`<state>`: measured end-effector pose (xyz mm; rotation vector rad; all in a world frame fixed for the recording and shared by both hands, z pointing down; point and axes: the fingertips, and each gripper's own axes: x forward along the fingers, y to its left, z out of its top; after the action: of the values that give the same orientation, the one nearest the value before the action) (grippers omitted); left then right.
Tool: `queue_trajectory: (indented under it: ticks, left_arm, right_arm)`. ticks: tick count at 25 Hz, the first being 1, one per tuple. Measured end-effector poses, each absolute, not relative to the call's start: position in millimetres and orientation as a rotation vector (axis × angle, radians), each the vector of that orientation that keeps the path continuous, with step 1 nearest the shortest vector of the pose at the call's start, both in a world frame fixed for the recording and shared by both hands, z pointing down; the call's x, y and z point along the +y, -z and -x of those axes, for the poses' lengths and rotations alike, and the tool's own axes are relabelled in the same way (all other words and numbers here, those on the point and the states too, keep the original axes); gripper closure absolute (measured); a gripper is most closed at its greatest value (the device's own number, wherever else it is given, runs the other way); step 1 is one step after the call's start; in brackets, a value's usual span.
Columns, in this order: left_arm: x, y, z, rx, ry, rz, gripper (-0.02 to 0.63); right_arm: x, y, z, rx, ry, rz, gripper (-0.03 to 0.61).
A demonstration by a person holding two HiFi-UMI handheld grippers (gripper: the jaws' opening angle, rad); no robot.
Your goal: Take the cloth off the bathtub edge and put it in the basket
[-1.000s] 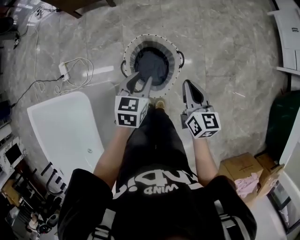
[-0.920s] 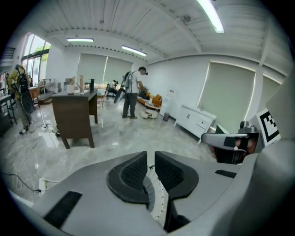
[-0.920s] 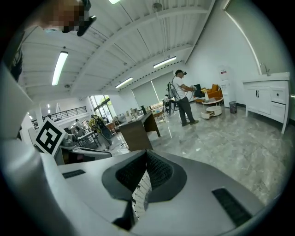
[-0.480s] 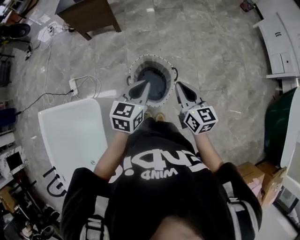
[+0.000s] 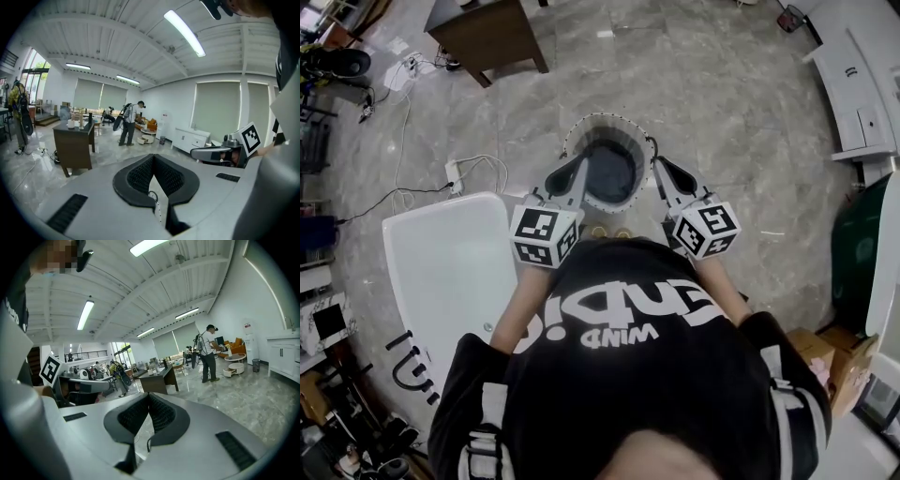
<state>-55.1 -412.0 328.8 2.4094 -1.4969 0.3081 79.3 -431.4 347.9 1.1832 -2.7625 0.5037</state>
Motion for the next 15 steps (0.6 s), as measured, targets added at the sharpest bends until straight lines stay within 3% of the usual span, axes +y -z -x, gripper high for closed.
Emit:
queue_trajectory:
  ticks: [15]
  left_arm:
    - [-415.9,-325.4,64.1,-1.503,-0.253,-2.408,0.598]
  right_arm:
    - [-431.7,-341.7,-63.0,-2.787,-0.462,-1.174,0.565]
